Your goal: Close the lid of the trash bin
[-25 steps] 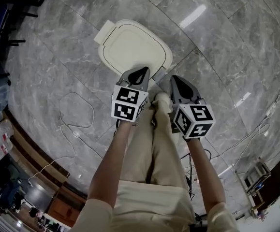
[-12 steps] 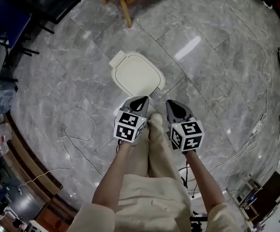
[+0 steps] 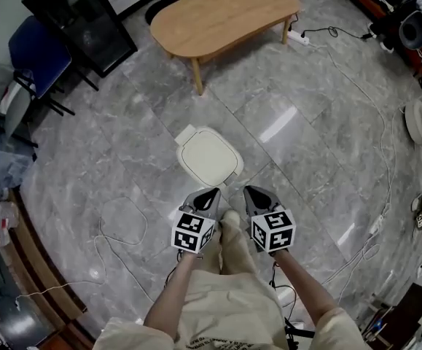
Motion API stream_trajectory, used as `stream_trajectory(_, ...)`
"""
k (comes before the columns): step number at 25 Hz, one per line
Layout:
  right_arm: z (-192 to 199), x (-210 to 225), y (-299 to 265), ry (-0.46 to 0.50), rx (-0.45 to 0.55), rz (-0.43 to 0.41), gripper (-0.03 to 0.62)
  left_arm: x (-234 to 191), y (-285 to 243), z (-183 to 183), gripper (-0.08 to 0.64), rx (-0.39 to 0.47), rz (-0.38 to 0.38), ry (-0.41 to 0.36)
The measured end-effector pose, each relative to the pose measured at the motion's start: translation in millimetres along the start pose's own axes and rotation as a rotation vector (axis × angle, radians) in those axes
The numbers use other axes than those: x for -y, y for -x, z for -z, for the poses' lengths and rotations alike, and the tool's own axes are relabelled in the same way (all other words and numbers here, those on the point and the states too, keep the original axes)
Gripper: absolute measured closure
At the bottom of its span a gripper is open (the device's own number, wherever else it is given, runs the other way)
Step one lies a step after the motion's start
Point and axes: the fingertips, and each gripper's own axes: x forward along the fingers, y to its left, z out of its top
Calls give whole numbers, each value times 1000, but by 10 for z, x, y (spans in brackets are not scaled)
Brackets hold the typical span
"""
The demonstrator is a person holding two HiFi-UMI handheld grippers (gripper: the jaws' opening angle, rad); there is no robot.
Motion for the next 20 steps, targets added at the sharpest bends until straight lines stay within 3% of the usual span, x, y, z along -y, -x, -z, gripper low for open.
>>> stream_trajectory(9, -548, -199, 382, 46, 116, -41, 588, 227, 477, -758, 538, 159, 47, -107)
stream_trajectory(14, -900, -270, 564, 82, 198, -58, 588, 192, 745, -1103, 537, 253, 11, -108)
stream_trajectory(20, -1322, -418, 751, 157, 288, -99, 588, 165, 1005, -1431, 537, 318, -30, -178)
